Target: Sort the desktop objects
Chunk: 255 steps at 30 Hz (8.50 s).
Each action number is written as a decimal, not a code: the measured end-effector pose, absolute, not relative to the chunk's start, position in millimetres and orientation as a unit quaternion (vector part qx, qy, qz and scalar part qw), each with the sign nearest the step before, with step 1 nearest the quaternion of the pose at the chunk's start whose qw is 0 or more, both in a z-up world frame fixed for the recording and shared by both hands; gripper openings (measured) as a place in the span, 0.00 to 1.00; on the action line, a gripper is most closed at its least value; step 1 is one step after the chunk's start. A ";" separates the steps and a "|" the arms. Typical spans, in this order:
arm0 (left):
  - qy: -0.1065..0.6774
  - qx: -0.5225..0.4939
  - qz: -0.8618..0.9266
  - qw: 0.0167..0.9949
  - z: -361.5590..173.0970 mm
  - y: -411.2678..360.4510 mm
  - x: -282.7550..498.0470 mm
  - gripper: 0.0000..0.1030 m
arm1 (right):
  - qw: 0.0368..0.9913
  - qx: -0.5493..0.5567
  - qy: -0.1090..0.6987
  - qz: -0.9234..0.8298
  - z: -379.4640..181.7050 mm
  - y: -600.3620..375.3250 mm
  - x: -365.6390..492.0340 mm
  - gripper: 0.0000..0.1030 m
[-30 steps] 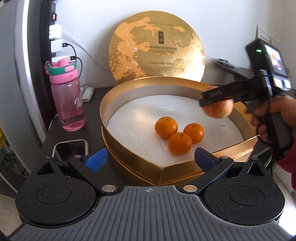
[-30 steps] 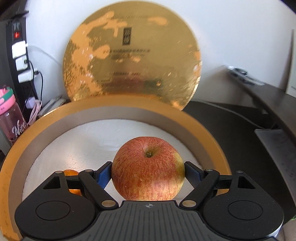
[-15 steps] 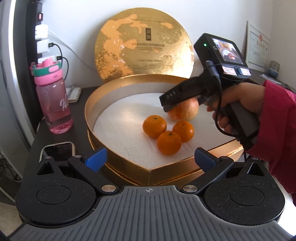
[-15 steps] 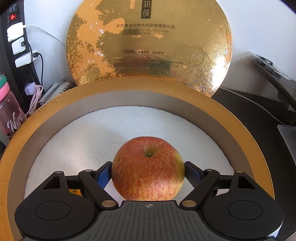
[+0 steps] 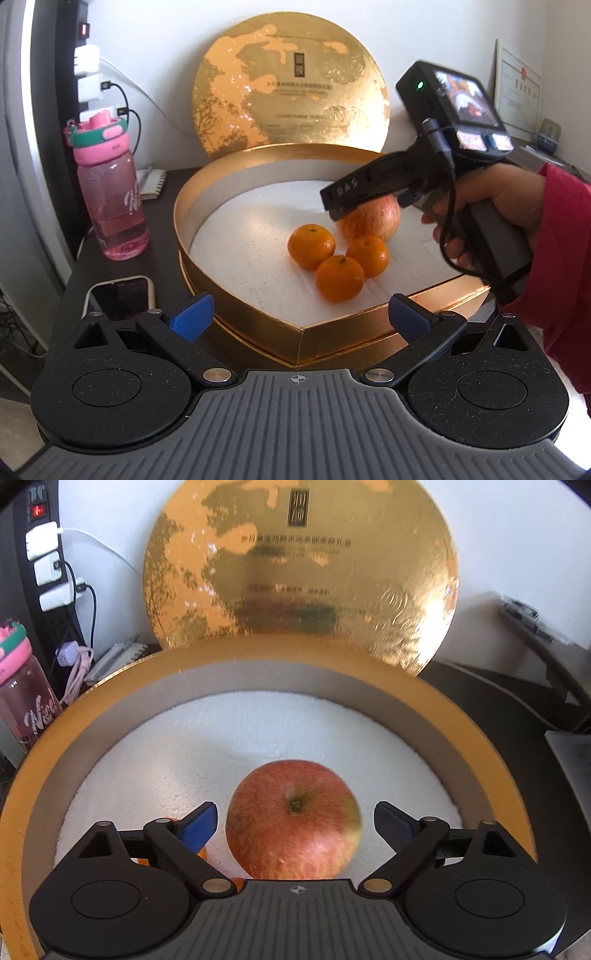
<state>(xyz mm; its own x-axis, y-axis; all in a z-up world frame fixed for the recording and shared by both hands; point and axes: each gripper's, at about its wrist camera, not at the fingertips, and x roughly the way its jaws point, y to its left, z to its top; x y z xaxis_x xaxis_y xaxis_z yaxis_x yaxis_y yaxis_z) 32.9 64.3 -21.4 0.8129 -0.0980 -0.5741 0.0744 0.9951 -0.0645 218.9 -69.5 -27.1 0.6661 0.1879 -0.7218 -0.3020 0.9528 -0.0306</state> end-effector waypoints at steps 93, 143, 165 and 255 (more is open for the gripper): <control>0.374 0.021 0.056 0.926 22.6 46.0 45.5 1.00 | 0.938 0.010 0.292 0.188 54.7 -183.5 93.6 0.97; 0.215 -0.008 0.031 0.976 56.7 106.9 158.4 1.00 | 0.964 0.053 0.179 0.188 66.4 -188.7 205.8 0.99; 0.211 -0.116 0.024 0.970 2.4 168.5 354.5 1.00 | 0.956 0.115 0.138 0.233 -5.8 -227.3 422.1 1.00; 0.274 -0.088 -0.109 0.951 30.3 -15.2 50.3 0.99 | 0.948 0.175 0.258 0.072 36.2 -359.0 64.6 0.96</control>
